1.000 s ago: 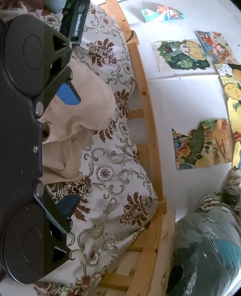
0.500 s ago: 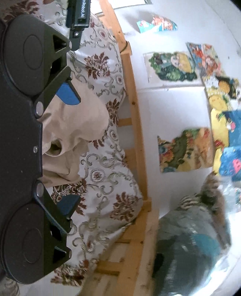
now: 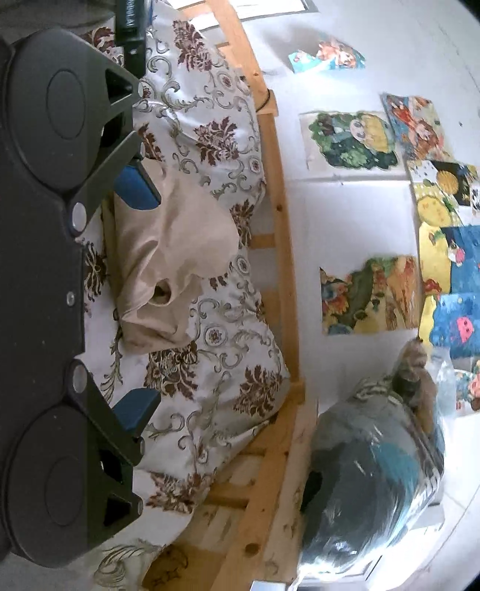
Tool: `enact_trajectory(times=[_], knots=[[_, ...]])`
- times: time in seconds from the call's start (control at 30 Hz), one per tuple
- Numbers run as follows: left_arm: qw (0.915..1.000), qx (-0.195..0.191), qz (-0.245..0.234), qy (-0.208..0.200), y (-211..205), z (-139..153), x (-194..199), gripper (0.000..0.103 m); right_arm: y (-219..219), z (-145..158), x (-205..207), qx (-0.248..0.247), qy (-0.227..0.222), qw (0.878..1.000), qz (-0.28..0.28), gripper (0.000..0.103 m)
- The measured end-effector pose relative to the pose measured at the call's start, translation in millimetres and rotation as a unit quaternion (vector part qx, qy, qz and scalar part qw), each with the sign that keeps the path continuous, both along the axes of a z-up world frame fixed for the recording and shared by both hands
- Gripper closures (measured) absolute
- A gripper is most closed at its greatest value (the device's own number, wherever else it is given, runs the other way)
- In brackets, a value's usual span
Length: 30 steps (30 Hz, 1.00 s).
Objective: Fold large clothes
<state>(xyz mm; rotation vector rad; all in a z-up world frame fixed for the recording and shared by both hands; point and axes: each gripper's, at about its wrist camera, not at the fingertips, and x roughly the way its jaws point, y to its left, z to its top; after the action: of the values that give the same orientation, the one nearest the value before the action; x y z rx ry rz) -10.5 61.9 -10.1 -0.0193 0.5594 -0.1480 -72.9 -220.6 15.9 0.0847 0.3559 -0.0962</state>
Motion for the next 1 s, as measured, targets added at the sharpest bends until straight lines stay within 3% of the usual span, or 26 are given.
enact_trajectory(times=[0.33,1.0], knots=[[0.9999,0.008,-0.006,0.008,-1,-3,3,0.001,2,-6,8,-0.009,0.028,1.0,-0.001,0.001],[0.9996,0.02,-0.008,0.019,-2,-3,7,0.001,2,-9,11,-0.005,0.037,0.999,-0.001,0.001]])
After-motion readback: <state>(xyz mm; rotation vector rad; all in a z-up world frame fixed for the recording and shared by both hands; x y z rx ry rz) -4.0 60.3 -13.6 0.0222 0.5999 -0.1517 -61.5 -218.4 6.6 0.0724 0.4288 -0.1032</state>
